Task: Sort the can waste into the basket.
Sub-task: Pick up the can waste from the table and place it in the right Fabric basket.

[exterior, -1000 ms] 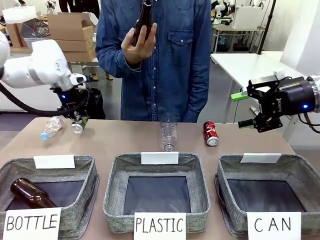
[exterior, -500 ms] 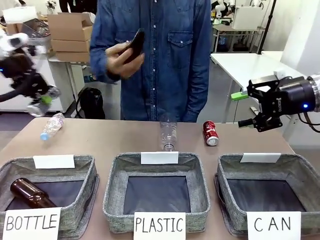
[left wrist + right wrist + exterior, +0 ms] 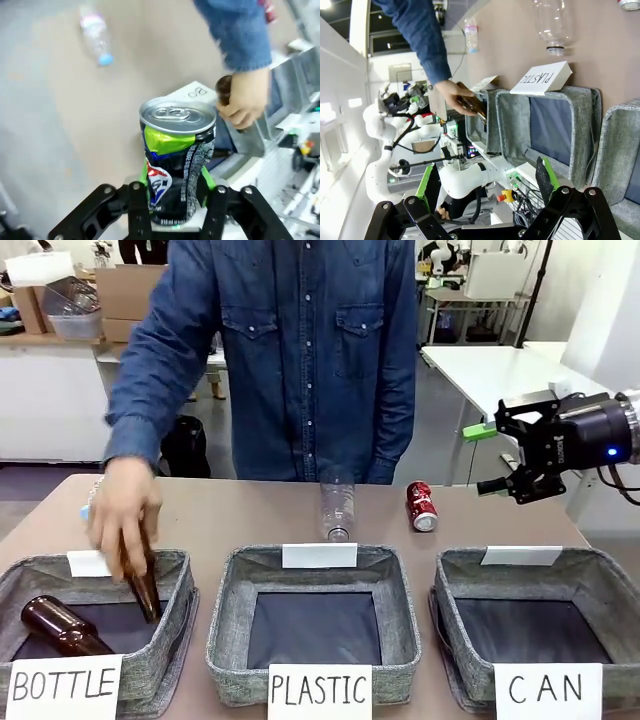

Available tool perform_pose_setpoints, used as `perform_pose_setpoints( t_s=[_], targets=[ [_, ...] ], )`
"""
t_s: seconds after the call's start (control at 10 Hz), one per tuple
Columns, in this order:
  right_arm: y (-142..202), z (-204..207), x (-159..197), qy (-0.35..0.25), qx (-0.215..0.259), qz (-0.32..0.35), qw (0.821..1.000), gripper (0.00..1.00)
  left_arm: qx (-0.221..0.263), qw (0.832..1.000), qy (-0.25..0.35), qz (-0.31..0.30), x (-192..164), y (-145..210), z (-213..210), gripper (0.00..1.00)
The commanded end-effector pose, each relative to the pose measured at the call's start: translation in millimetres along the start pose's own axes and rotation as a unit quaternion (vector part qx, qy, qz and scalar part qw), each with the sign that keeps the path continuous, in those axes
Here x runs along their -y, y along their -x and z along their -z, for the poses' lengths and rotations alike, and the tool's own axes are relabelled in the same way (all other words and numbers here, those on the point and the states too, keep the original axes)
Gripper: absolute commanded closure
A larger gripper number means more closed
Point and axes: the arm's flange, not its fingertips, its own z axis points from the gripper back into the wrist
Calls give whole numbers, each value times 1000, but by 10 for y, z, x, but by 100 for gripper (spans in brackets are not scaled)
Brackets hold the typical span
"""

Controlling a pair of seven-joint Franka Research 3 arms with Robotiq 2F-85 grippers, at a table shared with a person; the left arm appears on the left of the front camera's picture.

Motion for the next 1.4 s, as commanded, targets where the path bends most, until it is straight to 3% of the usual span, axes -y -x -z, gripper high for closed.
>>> perform_pose_setpoints(
  t_s=[0.0, 0.2, 1.0, 1.1, 1.3],
  targets=[
    [-12, 21, -41, -13, 4, 5, 1000, 0, 38, 998, 31, -30, -156, 199, -215, 100],
    [-12, 21, -41, -13, 4, 5, 1000, 0, 65, 995, 58, -41, -218, 377, -248, 100],
    [-12, 21, -41, -13, 4, 5, 1000, 0, 99, 990, 82, -53, -171, 345, -283, 100],
    [-12, 21, -41, -13, 4, 5, 1000, 0, 135, 983, 106, -66, -16, 238, -215, 100],
    [-12, 21, -41, -13, 4, 5, 1000, 0, 119, 990, 81, -5, 558, -48, 153, 100]
  ],
)
